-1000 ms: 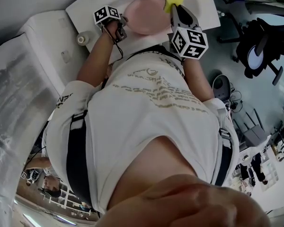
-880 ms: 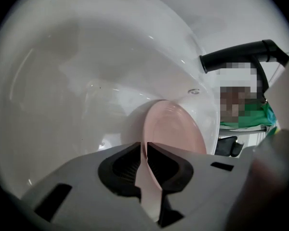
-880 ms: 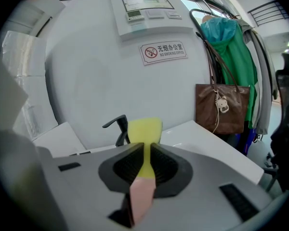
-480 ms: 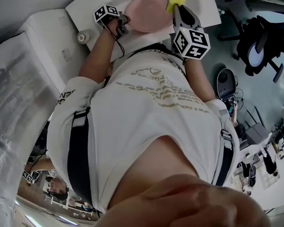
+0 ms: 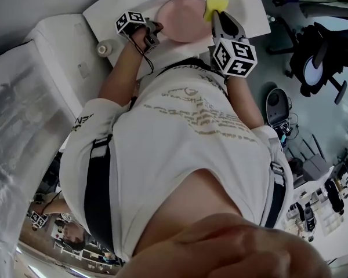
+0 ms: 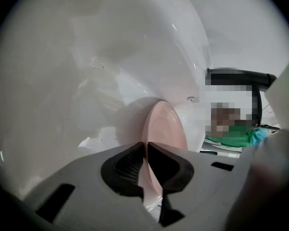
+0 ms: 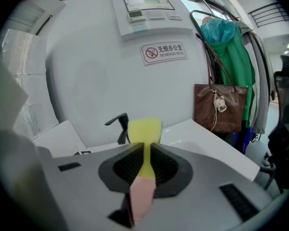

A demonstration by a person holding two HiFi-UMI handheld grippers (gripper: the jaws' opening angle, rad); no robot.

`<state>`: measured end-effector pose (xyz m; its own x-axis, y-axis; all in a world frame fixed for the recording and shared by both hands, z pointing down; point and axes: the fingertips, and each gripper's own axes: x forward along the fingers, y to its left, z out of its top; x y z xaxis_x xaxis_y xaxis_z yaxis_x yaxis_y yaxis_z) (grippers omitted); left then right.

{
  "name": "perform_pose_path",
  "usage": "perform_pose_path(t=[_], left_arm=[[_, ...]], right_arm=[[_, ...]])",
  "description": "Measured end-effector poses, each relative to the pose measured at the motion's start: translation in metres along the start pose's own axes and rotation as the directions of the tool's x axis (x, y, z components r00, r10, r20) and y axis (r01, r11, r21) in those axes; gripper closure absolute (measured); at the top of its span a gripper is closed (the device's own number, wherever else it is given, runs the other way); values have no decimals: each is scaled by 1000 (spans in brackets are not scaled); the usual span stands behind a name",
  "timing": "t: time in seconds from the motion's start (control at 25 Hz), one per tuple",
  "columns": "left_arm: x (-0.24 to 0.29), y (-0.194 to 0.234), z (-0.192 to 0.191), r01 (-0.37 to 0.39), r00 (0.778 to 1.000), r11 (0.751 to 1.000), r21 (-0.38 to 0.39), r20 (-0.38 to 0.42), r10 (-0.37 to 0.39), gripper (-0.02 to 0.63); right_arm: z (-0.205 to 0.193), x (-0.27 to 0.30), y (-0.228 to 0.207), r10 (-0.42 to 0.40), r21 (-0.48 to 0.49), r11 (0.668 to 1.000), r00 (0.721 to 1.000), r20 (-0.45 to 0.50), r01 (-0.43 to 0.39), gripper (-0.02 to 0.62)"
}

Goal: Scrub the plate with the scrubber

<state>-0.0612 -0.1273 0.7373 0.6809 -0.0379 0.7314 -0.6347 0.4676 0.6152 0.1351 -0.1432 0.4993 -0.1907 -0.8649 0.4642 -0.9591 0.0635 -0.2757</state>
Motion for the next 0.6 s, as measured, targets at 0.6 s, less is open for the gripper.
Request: perform_pose_path(t=[0.6], left_arm=[[-31,-38,-8,76,993,984,162,79,-90,572]], right_arm=[[-30,28,18,66,-13,997,977,-203,-70,546]])
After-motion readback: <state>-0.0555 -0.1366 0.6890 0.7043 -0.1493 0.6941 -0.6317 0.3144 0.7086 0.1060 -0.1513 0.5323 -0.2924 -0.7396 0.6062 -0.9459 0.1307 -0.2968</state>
